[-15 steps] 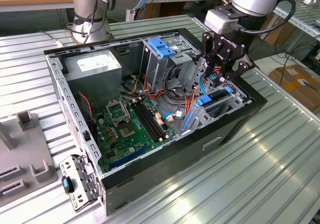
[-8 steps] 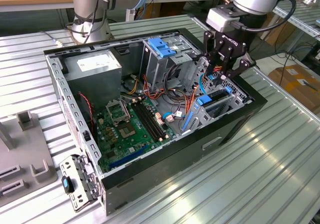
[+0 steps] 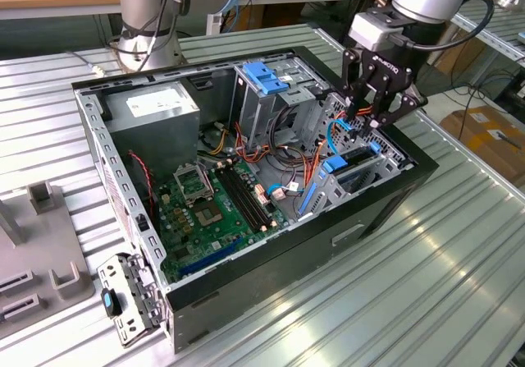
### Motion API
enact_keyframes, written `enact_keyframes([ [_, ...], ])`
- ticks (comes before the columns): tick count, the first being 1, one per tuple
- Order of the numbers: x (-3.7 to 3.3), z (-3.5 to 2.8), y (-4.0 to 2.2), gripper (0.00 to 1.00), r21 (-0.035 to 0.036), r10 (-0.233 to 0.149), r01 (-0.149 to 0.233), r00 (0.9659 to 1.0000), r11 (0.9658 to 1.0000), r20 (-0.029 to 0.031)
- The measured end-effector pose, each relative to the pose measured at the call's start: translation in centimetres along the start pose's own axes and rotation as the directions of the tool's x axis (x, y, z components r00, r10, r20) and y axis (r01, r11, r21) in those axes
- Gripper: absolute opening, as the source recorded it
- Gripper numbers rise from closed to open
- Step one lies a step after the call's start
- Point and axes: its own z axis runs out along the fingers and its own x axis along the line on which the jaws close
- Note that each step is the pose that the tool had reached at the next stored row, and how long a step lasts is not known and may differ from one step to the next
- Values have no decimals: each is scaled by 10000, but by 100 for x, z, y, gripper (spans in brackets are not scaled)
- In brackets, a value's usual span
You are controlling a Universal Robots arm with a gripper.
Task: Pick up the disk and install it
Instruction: 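Insert the first disk wire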
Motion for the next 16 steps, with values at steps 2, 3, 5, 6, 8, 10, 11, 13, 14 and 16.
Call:
enact_keyframes([
  [2,16,8,-11,42,0,0,0,10000,10000,-4],
  [3,24,10,-11,42,0,-6,6,10000,10000,-4],
  [5,47,12,-11,42,0,-18,18,10000,10000,-4],
  [6,66,14,-11,42,0,-21,21,10000,10000,-3],
  [8,93,14,-6,42,1,-22,22,10000,10000,-5],
  [10,97,17,13,42,0,-22,22,10000,10000,-3],
  [11,98,18,36,42,0,-22,22,10000,10000,-3],
  [13,98,22,46,42,0,-23,23,10000,10000,-10],
  [14,98,23,46,42,0,-23,23,10000,10000,-17],
  [16,99,34,47,42,0,-23,23,10000,10000,-27],
])
